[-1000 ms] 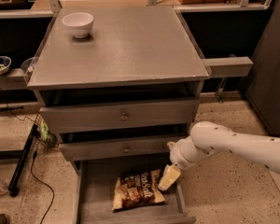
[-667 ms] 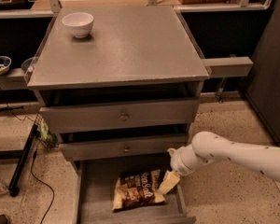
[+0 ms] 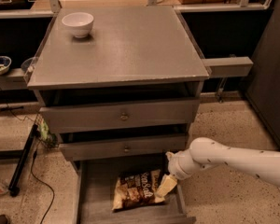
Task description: Pick brown chip bag from bottom drawer and place on counter
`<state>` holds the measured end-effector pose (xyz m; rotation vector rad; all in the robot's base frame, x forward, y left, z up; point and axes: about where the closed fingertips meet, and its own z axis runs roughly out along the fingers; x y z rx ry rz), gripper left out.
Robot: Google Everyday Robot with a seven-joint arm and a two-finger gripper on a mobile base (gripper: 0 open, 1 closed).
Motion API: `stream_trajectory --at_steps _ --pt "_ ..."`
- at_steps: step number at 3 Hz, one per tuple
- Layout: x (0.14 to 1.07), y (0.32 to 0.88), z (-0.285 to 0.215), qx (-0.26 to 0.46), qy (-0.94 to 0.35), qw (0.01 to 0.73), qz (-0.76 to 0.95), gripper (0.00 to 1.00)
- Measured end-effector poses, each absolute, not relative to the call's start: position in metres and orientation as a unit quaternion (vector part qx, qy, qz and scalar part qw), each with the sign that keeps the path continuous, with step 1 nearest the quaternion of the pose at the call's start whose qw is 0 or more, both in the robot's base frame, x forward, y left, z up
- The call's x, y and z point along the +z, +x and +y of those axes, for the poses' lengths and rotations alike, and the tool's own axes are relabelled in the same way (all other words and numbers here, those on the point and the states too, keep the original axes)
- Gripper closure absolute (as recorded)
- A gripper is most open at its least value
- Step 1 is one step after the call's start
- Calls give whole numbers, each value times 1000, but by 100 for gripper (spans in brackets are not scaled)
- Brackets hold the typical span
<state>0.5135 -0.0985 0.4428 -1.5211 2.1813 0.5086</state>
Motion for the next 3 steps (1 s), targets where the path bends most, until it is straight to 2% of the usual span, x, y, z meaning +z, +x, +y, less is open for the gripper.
stream_trajectory --at_steps 3 --pt "380 528 -57 228 -531 214 788 0"
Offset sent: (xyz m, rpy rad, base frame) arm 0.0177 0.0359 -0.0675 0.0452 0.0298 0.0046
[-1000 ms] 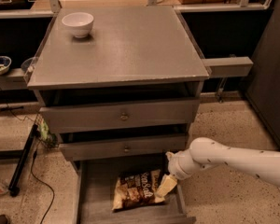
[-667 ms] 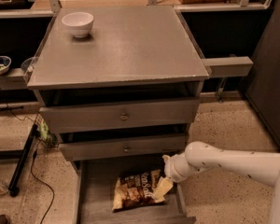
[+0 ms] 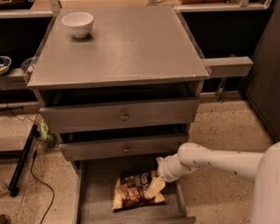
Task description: Pick brown chip bag from bottom drawer and place on counter
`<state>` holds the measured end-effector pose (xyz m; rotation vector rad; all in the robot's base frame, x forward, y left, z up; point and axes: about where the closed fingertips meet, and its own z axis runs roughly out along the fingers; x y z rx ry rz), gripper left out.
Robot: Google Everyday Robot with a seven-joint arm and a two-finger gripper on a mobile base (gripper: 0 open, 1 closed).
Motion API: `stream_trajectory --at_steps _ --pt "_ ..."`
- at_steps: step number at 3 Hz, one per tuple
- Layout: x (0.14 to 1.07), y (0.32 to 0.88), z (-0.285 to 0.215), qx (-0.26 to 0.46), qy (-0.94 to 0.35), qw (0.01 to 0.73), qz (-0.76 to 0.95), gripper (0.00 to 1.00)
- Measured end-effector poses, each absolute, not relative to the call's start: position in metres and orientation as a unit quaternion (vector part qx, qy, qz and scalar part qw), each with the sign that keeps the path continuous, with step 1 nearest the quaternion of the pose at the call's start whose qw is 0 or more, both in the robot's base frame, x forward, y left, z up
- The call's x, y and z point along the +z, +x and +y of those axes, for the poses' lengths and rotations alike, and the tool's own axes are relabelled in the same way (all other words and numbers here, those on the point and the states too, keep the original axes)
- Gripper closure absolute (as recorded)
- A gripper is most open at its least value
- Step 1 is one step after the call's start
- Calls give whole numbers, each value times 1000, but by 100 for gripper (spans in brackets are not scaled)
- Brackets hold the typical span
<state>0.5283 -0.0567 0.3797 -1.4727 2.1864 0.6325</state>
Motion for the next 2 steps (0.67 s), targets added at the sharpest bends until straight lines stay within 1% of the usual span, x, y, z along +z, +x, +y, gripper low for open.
stream_trajectory --at_steps 1,2 --pt "373 527 -55 235 -528 213 788 0" --pt "347 531 -47 246 -518 201 794 0"
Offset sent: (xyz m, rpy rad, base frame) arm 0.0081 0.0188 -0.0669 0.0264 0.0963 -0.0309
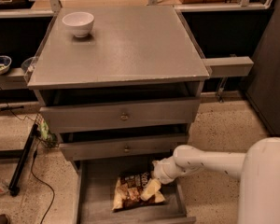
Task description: Pick brown chip bag from bottom drawer and place on counter
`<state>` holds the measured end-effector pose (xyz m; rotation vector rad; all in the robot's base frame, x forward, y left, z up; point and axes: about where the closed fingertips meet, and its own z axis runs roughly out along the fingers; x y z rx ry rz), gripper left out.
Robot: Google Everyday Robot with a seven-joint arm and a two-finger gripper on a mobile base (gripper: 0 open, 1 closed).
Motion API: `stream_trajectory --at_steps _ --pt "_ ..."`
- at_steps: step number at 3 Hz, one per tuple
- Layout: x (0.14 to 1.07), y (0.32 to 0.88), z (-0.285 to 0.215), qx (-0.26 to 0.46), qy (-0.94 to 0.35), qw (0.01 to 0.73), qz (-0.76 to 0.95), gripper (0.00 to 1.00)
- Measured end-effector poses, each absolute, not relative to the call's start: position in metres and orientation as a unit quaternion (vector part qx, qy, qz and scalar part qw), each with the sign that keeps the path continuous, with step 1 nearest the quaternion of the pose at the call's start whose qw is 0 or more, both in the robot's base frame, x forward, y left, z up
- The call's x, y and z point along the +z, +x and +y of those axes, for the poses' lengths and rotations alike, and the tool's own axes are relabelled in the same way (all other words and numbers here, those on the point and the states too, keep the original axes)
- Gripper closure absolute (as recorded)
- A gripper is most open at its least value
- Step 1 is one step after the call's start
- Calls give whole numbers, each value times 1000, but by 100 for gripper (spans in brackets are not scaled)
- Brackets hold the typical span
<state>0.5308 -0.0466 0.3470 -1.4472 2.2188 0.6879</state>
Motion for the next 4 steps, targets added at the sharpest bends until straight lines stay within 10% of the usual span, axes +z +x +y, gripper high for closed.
stream_trajectory --at_steps 4 --pt "279 537 -24 197 -523 153 815 0"
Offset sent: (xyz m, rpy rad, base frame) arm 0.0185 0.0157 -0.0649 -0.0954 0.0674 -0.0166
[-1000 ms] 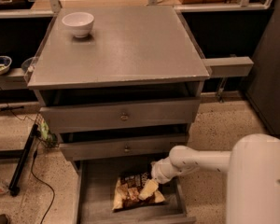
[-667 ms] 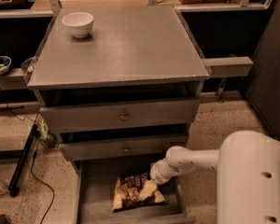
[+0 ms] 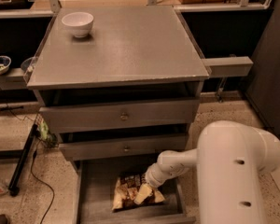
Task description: Pick brown chip bag from bottom drawer and place on counter
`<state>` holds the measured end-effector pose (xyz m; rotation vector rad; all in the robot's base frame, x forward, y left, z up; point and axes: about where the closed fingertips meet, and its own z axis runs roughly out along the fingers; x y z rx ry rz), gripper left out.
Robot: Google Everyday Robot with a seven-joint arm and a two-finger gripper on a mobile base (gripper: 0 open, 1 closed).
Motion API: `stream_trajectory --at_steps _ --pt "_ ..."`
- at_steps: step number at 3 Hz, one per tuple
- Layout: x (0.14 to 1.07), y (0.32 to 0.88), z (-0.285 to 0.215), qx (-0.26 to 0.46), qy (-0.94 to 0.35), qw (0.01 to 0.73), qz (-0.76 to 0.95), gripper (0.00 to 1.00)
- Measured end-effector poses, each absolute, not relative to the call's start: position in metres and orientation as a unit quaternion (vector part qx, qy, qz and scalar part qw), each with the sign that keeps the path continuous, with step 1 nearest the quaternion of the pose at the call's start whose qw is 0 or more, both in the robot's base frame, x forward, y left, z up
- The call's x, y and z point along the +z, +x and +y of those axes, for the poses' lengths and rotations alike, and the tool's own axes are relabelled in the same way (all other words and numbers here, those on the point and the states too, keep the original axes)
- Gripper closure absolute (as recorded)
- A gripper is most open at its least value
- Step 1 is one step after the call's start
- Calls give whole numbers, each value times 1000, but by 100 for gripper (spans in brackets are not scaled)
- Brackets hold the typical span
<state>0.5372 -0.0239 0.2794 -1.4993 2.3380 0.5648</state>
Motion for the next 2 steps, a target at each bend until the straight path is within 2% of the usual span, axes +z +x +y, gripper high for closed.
stream_trajectory --at_steps 2 --pt "261 535 -16 171 -526 143 820 0"
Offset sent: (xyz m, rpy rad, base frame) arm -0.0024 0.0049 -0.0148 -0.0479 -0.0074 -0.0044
